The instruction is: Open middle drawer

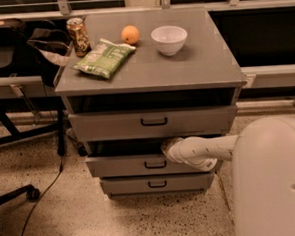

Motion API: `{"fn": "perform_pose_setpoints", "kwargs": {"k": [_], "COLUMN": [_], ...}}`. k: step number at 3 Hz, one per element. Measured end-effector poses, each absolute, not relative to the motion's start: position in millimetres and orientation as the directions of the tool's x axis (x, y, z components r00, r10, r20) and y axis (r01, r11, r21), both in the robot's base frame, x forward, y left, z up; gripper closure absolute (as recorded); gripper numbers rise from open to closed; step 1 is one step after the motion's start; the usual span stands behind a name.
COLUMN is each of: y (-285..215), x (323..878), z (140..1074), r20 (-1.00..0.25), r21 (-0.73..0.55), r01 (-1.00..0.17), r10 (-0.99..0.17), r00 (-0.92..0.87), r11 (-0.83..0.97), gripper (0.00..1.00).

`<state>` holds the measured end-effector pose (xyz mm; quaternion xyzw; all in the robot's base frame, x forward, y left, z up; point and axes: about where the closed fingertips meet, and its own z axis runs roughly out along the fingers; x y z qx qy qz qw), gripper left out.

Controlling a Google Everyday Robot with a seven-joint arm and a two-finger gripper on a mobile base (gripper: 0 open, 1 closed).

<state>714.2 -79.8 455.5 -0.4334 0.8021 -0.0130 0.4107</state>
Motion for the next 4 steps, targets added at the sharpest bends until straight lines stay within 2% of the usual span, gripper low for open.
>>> {"fn": "perform_pose_setpoints", "kwargs": {"k": [3, 4], "y": [-92.5, -109.2], "x": [700.7, 685.7], "z": [446.0, 439.6], "r20": [-0.606, -0.583], "r21": [-0.338, -0.288], "r01": [-0.731, -0.765], "r10": [-0.731, -0.739], "r00": [-0.313, -0.337], "r11": [0.593, 0.576], "gripper": [1.0, 1.0]}}
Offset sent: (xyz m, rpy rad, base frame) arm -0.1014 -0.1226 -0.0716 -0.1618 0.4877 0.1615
